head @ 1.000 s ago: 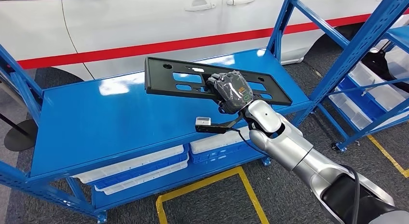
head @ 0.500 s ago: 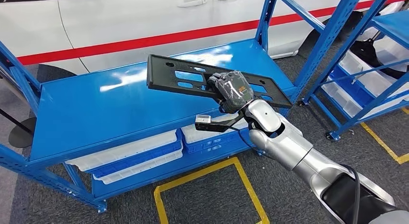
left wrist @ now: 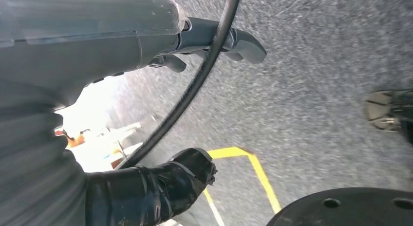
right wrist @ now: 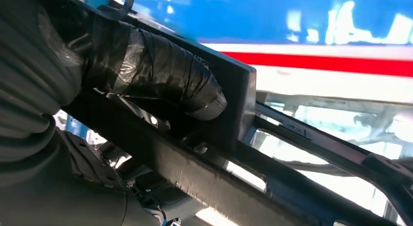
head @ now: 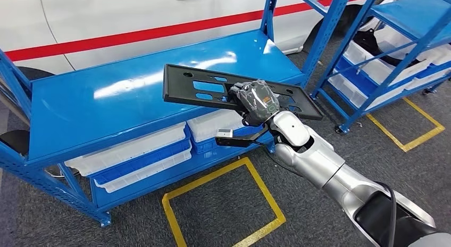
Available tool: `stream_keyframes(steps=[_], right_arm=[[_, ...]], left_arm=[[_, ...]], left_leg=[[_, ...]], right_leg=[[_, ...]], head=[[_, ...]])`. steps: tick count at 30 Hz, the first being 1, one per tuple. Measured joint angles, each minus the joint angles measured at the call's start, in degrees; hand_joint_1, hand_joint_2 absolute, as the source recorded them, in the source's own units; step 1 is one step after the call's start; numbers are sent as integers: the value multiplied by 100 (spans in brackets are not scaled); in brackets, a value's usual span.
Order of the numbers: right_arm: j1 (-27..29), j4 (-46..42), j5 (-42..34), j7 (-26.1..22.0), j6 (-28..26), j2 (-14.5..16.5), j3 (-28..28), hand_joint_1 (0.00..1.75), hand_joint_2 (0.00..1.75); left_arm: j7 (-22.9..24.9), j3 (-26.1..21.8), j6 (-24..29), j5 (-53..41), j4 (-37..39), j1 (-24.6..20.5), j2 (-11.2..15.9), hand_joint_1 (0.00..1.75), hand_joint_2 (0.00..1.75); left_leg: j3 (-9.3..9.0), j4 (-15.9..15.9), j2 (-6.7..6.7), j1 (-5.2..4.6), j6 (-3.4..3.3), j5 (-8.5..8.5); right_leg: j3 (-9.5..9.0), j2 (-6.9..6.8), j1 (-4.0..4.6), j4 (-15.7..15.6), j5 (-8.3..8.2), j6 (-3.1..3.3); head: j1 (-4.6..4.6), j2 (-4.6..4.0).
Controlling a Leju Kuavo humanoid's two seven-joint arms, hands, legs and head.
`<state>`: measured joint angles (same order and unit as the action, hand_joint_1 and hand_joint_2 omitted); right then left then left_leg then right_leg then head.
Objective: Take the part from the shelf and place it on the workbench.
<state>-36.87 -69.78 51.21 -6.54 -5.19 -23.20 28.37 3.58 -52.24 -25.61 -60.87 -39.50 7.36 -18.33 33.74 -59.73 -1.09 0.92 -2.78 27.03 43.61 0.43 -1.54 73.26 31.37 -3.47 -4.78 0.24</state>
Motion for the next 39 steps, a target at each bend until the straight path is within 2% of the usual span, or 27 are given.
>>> stream_keyframes(steps=[1,2,3,4,6,7,8,10,12,13,15,16,17,19,21,23,25,26,28,30,31,32,33,34,36,37,39], right_arm=[[3,9,0,-1,0,1,9,175,175],[4,16,0,-2,0,1,16,175,175],[2,21,0,-2,-1,1,21,175,175],[-8,21,0,-2,-2,0,21,175,175],[-53,19,-9,-7,-4,5,22,175,175],[-81,20,-20,-11,-5,8,22,175,175],[-107,26,-36,-15,-6,10,23,175,175],[-131,44,-67,-17,-5,10,30,175,175],[-142,60,-81,-17,-4,20,51,175,175],[-146,66,-83,-17,-3,31,67,175,175],[-148,79,-83,-17,-3,46,97,175,175],[-147,90,-83,-17,-3,51,113,175,175],[-145,101,-83,-17,-4,53,128,175,175],[-144,115,-85,-18,-5,55,146,175,175],[-153,120,-89,-17,-7,56,152,175,175],[-161,126,-93,-18,-8,57,158,175,175],[-154,134,-95,-21,-8,51,162,175,175],[-156,140,-96,-24,-7,43,162,175,175],[-168,154,-95,-27,-4,31,163,175,175],[-179,169,-95,-26,-1,34,174,175,175],[-177,180,-95,-26,1,38,185,175,175],[-176,192,-96,-26,1,40,196,175,175],[-177,202,-95,-26,0,42,205,175,175],[-180,208,-95,-26,-2,43,209,175,175],[-192,209,-95,-21,-7,43,208,175,175],[-197,208,-95,-18,-8,41,207,175,175],[-201,206,-95,-10,-10,28,204,175,175]], left_arm=[[0,0,2,0,-4,-1,-3,0,175],[0,0,4,-1,-11,-3,-3,0,175],[0,0,10,-2,-19,-6,-4,0,175],[-2,0,20,-8,-25,-12,-4,0,175],[-16,-4,66,-23,-32,-19,-12,0,175],[-31,-11,97,-34,-31,-26,-15,0,175],[-53,-22,132,-53,-25,-33,-17,0,175],[-101,-59,189,-102,5,-59,-13,0,175],[-136,-105,221,-143,39,-75,-7,0,175],[-145,-125,231,-157,51,-76,-2,0,175],[-151,-150,245,-170,69,-74,3,0,175],[-155,-159,253,-179,79,-76,7,0,175],[-161,-166,258,-186,90,-81,10,0,175],[-177,-182,270,-199,110,-99,22,0,175],[-188,-217,279,-204,124,-120,43,0,175],[-196,-261,287,-207,149,-130,57,0,175],[-204,-293,298,-214,181,-145,59,0,175],[-204,-303,304,-219,193,-158,65,0,175],[-213,-321,309,-233,222,-174,74,0,175],[-225,-352,315,-260,246,-177,79,0,175],[-231,-373,323,-280,263,-183,82,0,175],[-237,-390,333,-299,278,-191,86,0,175],[-250,-402,344,-313,293,-201,91,0,175],[-276,-409,350,-321,307,-214,97,0,175],[-371,-423,338,-308,327,-234,111,0,175],[-427,-433,317,-298,336,-245,118,0,175],[-499,-449,272,-289,350,-260,124,0,175]], left_leg=[[78,-6,-69,-14,-2,-54],[156,-11,-133,-27,-2,-108],[227,-14,-193,-41,2,-160],[282,-14,-249,-53,9,-211],[337,2,-350,-77,47,-304],[338,24,-402,-78,73,-351],[339,54,-453,-79,105,-406],[365,77,-449,-68,174,-428],[474,-190,-203,-60,228,-89],[559,-494,-52,-52,244,202],[704,-1189,68,-53,254,629],[704,-1401,82,-53,254,685],[614,-1414,89,-54,247,625],[167,-852,194,-56,198,362],[-279,-156,452,-50,134,267],[-410,96,564,-58,110,283],[-393,176,424,-50,89,181],[-377,227,338,-33,56,118],[-316,297,160,-9,-11,4],[-214,288,0,-18,-29,-66],[-153,266,-83,-21,-20,-93],[-91,235,-165,-23,-10,-114],[-35,199,-239,-22,3,-128],[9,162,-303,-23,14,-137],[65,117,-405,-35,63,-164],[76,112,-452,-41,101,-187],[85,145,-544,-35,192,-247]], right_leg=[[-33,-12,0,199,3,-1],[-158,-25,4,209,-102,9],[-385,-56,12,23,-243,31],[-707,-144,33,-336,-324,67],[-1298,-341,105,-1148,-242,152],[-1452,-397,143,-1412,-176,195],[-1488,-385,172,-1544,-163,233],[-1413,-302,170,-1631,-297,325],[-1303,-219,135,-1694,-454,429],[-1233,-168,127,-1697,-527,467],[-1055,-41,135,-1662,-645,496],[-962,29,141,-1633,-696,494],[-872,97,143,-1597,-737,485],[-709,231,136,-1507,-802,455],[-571,340,124,-1427,-863,402],[-496,448,90,-1418,-954,322],[-463,539,87,-1464,-1039,240],[-424,476,99,-1420,-972,214],[-262,208,93,-1005,-575,171],[-68,33,45,-297,-144,111],[-39,2,19,-51,-72,81],[-100,-20,-6,23,-106,54],[-270,-48,-28,-114,-225,33],[-541,-112,-45,-450,-359,18],[-1038,-328,-4,-1167,-441,42],[-1156,-398,34,-1384,-437,84],[-1132,-368,104,-1489,-461,202]], head=[[1,0],[2,0],[2,0],[3,1],[2,1],[2,1],[2,1],[3,1],[7,1],[9,1],[10,1],[11,1],[11,1],[11,1],[11,2],[10,2],[8,1],[-7,1],[-37,1],[-49,2],[-50,2],[-50,2],[-50,2],[-50,2],[-48,3],[-48,3],[-47,3]])
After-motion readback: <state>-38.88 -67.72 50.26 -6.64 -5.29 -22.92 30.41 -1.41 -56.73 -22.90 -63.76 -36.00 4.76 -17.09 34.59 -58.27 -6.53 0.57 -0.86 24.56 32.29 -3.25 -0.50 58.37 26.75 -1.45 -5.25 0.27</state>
